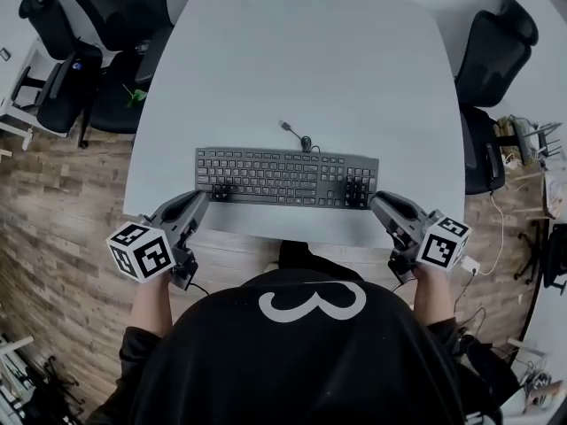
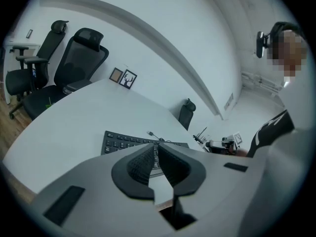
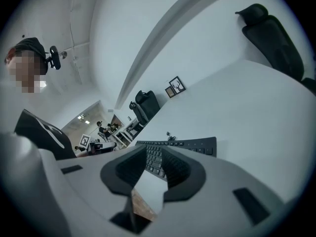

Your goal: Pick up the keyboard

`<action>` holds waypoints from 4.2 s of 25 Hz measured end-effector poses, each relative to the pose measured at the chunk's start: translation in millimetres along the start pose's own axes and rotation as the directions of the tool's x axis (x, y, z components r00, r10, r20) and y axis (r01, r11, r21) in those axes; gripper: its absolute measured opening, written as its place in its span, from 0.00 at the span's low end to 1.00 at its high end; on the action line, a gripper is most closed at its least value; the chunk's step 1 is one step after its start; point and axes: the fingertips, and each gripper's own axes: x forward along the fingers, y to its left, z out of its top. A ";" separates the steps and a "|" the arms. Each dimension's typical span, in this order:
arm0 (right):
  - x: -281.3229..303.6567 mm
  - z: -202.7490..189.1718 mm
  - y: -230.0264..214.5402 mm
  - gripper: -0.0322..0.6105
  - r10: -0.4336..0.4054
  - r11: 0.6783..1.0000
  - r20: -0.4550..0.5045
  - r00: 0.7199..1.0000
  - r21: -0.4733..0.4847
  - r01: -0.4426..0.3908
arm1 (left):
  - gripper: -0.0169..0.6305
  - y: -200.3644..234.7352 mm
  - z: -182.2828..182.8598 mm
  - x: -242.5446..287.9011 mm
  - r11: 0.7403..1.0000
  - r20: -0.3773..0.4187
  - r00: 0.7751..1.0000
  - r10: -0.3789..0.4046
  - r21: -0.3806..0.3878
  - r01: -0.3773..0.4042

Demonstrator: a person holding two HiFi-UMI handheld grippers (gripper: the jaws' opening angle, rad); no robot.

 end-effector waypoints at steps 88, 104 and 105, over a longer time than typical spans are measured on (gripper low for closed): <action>42.0 -1.4 -71.0 0.36 -0.203 0.978 -0.116 0.972 0.021 0.206 | 0.34 91.6 9.5 44.0 0.980 -0.081 0.990 0.113 -0.158 -0.125; -15.7 66.6 33.2 0.36 -0.160 0.982 0.055 0.986 -0.094 0.165 | 0.34 7.7 98.5 -52.6 0.994 0.125 0.986 0.107 -0.016 -0.106; -14.6 65.8 32.1 0.36 -0.156 0.982 0.061 0.986 -0.098 0.161 | 0.34 7.9 98.0 -52.8 0.994 0.129 0.986 0.107 -0.013 -0.106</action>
